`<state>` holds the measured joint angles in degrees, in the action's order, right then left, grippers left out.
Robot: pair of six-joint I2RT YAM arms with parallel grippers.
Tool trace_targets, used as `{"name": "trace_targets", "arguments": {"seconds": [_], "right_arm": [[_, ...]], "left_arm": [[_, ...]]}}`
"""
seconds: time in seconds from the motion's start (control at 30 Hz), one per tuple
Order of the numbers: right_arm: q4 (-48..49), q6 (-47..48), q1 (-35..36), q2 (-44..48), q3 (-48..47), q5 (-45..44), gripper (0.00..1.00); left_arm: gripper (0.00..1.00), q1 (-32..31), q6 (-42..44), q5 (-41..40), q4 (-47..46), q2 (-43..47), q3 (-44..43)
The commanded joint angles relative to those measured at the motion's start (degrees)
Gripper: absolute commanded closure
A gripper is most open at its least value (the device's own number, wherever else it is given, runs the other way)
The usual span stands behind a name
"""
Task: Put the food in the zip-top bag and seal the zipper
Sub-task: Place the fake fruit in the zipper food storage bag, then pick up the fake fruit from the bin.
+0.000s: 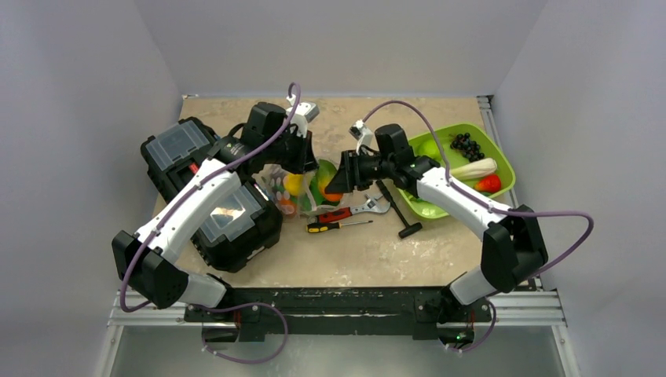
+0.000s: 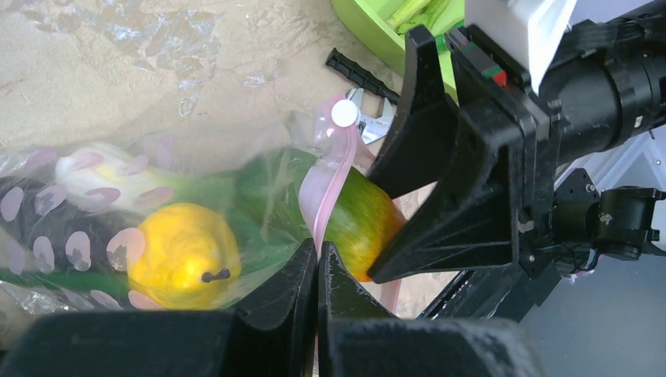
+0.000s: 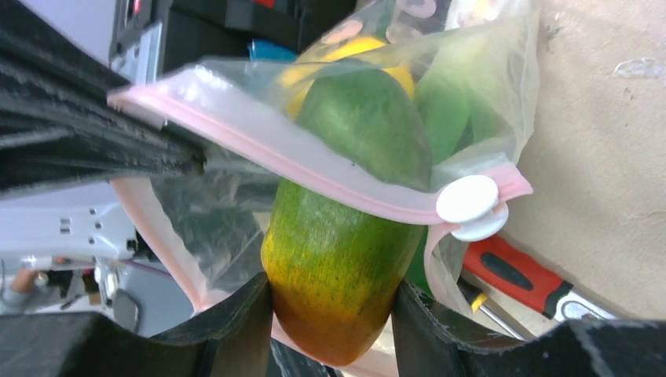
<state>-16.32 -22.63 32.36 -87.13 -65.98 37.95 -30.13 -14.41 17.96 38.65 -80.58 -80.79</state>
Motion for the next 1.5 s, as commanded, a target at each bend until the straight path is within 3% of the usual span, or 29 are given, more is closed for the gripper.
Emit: {"name": "trace_targets", "arguments": {"seconds": [0.0, 0.1, 0.23, 0.37, 0.53, 0.77, 0.9, 1.1, 1.3, 1.47], "right_arm": [[20.1, -17.9, 0.6, 1.5, 5.0, -4.1, 0.89], [29.9, -26.4, 2.0, -0.1, 7.9, -5.8, 0.83], [34.1, -32.4, 2.9, -4.1, 8.2, -8.7, 0.79], [37.1, -35.5, 3.1, -3.8, 9.9, -12.8, 0.63], [25.8, -30.9, 3.3, -4.7, 6.1, -16.3, 0.46], [19.5, -24.8, 3.3, 0.6, 8.0, -19.0, 0.22], [15.7, -22.3, 3.3, 3.7, 7.2, -18.5, 0.21], [6.1, -16.8, 2.9, 11.0, 3.8, -26.0, 0.21], [-0.5, -11.8, -1.5, 19.4, 3.5, -37.5, 0.22], [0.6, -13.3, -9.4, 24.6, 9.4, -51.8, 0.13]], "left_arm": [[1.00, -0.5, -0.4, 2.4, -2.9, 1.3, -2.4], [1.00, -0.9, -0.4, 2.5, -3.2, 1.9, -2.0], [1.00, -1.0, -0.3, 2.5, -3.3, 2.0, -2.0], [1.00, -1.1, -0.2, 2.7, -3.3, 2.3, -2.0], [1.00, -1.2, 0.0, 1.5, -3.1, 3.0, -1.9], [1.00, -1.0, -0.2, -0.9, -3.1, 3.7, -1.6], [1.00, -0.8, -0.1, -1.2, -3.0, 3.6, -1.6], [1.00, -0.9, 0.5, -2.6, -2.6, 3.2, -1.6], [1.00, -1.0, 0.2, -2.4, -2.6, 2.8, -1.3], [1.00, -1.0, 0.3, -2.3, -2.3, 2.4, -1.6]]}}
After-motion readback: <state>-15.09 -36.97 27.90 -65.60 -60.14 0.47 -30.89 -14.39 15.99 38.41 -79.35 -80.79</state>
